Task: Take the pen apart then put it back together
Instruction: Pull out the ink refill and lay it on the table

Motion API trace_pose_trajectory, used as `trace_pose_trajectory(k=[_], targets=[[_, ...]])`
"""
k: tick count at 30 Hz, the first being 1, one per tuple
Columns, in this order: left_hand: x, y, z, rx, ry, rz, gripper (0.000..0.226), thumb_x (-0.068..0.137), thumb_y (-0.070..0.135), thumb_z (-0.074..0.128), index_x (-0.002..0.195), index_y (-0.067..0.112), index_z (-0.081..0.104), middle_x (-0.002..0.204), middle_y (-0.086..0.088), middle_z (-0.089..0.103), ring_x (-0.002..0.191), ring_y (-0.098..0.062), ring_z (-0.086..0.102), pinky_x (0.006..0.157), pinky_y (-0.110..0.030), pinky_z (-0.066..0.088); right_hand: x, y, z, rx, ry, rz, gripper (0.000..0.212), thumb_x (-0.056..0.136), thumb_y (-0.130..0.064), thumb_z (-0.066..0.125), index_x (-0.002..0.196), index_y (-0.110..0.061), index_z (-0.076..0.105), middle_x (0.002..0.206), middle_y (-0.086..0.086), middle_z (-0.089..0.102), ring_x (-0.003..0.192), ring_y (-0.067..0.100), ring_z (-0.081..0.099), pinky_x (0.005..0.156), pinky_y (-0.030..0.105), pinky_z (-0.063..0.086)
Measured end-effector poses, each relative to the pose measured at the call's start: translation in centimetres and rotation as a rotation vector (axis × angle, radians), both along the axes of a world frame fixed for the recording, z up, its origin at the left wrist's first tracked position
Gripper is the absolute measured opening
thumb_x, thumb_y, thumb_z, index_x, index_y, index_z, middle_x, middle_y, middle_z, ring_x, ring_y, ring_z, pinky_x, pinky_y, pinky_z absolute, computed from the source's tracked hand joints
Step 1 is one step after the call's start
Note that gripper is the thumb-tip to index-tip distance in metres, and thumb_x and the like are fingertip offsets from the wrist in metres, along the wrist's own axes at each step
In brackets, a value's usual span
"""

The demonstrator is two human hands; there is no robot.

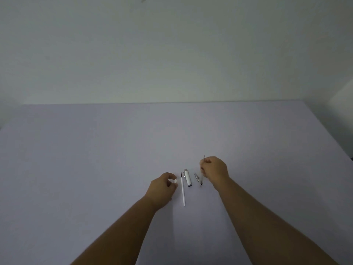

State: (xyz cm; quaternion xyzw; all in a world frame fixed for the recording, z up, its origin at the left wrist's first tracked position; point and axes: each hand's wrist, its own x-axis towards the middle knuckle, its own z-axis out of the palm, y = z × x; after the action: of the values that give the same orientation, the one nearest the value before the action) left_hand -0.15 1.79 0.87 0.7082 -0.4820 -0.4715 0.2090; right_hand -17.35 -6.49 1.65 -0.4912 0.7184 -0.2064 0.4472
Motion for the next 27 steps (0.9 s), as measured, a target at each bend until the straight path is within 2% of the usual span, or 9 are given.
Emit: trace_pose_trajectory(k=[1,3,5,9,12,18,21,24,27], targets=[[0.1,0.1,-0.1,0.005,-0.004,0.003,0.023,0.092,0.027,0.051,0.114,0.021,0.056,0.08,0.002,0.059,0.065,-0.017,0.062,0.05,-0.02,0.044,-0.3,0.2,-0.2,0.007,0.148,0.087,0.02,0.085,-0.015,0.056,0.072,-0.004,0.066,0.071,0.014,0.065,0.067,0.026,0.058,0.069,0.034,0.05],[0.1,0.2,-0.3,0.008,-0.021,0.003,0.026,0.091,0.024,0.053,0.116,0.02,0.056,0.09,-0.001,0.06,0.077,-0.022,0.064,0.059,-0.024,0.047,-0.6,0.9,-0.8,0.016,0.282,0.182,0.023,0.082,-0.014,0.061,0.059,-0.009,0.057,0.062,0.007,0.059,0.069,0.025,0.054,0.065,0.029,0.041],[0.1,0.1,-0.5,0.002,-0.032,0.006,0.027,0.089,0.021,0.054,0.116,0.018,0.058,0.094,-0.001,0.058,0.084,-0.024,0.063,0.066,-0.028,0.048,-0.4,1.2,-1.3,0.001,0.326,0.207,0.038,0.082,-0.014,0.062,0.05,-0.018,0.042,0.054,-0.002,0.046,0.069,0.022,0.05,0.063,0.026,0.037],[0.1,-0.1,-0.6,-0.006,-0.066,0.013,0.023,0.088,0.017,0.056,0.11,0.013,0.061,0.09,0.0,0.058,0.083,-0.022,0.061,0.07,-0.028,0.048,0.1,1.4,-1.9,-0.01,0.34,0.205,0.043,0.086,-0.016,0.06,0.048,-0.019,0.04,0.057,0.002,0.049,0.066,0.021,0.05,0.064,0.031,0.042],[0.2,-0.1,-0.8,-0.01,-0.067,0.022,0.02,0.087,0.017,0.057,0.105,0.014,0.062,0.086,0.002,0.059,0.079,-0.019,0.06,0.066,-0.026,0.046,0.1,1.4,-2.3,-0.019,0.32,0.179,0.046,0.085,-0.016,0.061,0.047,-0.02,0.036,0.052,-0.001,0.04,0.064,0.021,0.045,0.063,0.027,0.036],[0.5,-0.1,-1.0,-0.02,-0.077,0.027,0.016,0.085,0.017,0.06,0.1,0.016,0.063,0.082,0.005,0.059,0.074,-0.016,0.058,0.065,-0.022,0.045,0.1,1.8,-2.3,-0.016,0.275,0.14,0.015,0.088,-0.023,0.059,0.078,-0.011,0.06,0.084,0.01,0.063,0.086,0.028,0.06,0.074,0.029,0.044],[0.8,0.0,-1.2,-0.023,-0.078,0.058,0.009,0.083,0.018,0.061,0.092,0.019,0.062,0.078,0.008,0.058,0.068,-0.012,0.057,0.056,-0.017,0.042,0.8,2.3,-1.7,-0.107,0.287,0.132,0.017,0.086,-0.025,0.058,0.088,-0.009,0.064,0.096,0.012,0.068,0.094,0.03,0.062,0.078,0.032,0.048],[1.1,-0.1,-1.3,-0.039,-0.1,0.109,0.008,0.083,0.018,0.064,0.087,0.023,0.06,0.075,0.01,0.059,0.068,-0.009,0.056,0.055,-0.015,0.043,2.6,3.3,-1.2,-0.076,0.321,0.352,0.02,0.081,-0.035,0.061,0.077,-0.016,0.064,0.09,0.012,0.071,0.088,0.029,0.065,0.074,0.034,0.051],[1.2,-0.1,-1.2,-0.035,-0.086,0.149,0.008,0.083,0.02,0.065,0.088,0.023,0.06,0.076,0.012,0.059,0.068,-0.007,0.056,0.063,-0.027,0.054,4.8,4.8,-1.9,-0.044,0.515,0.536,0.027,0.084,-0.031,0.059,0.098,-0.009,0.066,0.1,0.012,0.07,0.095,0.028,0.066,0.075,0.033,0.051]])
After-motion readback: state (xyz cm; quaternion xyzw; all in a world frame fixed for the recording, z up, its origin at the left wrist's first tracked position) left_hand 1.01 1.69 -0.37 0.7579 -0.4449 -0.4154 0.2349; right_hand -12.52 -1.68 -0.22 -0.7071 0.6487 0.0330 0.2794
